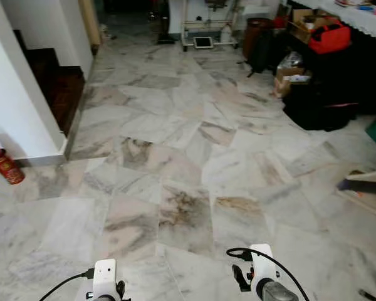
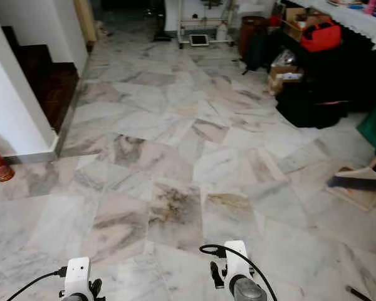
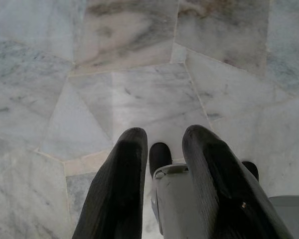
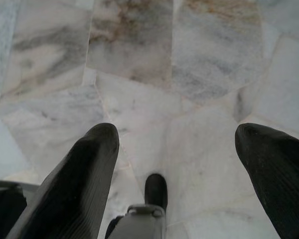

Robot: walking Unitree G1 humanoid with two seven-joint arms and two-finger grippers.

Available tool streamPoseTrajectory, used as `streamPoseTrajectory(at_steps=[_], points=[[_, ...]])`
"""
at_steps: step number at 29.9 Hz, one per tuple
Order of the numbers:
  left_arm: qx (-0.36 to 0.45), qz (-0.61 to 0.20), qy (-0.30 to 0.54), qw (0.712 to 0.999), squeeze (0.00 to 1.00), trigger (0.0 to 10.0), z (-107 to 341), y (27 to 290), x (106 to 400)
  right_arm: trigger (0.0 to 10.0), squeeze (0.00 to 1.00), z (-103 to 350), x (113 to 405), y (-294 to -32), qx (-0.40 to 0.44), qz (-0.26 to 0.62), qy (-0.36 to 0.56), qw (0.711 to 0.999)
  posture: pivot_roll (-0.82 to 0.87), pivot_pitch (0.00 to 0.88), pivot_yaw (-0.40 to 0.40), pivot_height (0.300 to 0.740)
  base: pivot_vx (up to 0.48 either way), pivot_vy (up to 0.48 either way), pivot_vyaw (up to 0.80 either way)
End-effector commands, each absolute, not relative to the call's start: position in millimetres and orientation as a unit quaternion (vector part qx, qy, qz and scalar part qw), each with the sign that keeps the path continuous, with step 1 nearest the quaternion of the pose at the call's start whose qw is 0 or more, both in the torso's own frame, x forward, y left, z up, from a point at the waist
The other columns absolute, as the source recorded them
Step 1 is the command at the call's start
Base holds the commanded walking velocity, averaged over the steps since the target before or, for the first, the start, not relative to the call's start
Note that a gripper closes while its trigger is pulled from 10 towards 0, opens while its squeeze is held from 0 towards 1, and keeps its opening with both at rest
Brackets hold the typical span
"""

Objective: Setting the table

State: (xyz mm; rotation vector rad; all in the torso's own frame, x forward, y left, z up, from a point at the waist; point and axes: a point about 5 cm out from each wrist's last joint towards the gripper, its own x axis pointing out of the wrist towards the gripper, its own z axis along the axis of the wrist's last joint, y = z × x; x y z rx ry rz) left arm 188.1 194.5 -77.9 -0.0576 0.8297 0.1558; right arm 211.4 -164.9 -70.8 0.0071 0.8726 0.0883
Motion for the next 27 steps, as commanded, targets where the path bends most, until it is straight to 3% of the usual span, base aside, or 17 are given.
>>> streamPoseTrajectory(at_steps=[1,27], points=[[-0.032,0.091,0.408,0.908,0.00,10.0,-80.3,197.1,182.5,10.0,0.00,-68.3,216.0,-164.4,0.000,0.045,0.419,0.907,0.01,0.000,-0.016,0.740,0.000,0.000,-0.72],[-0.020,0.079,0.402,0.912,0.00,10.0,-77.4,198.2,187.6,10.0,0.00,-72.5,208.0,-169.1,-0.002,0.037,0.427,0.904,-0.02,0.000,0.002,0.740,0.000,0.000,-0.72]])
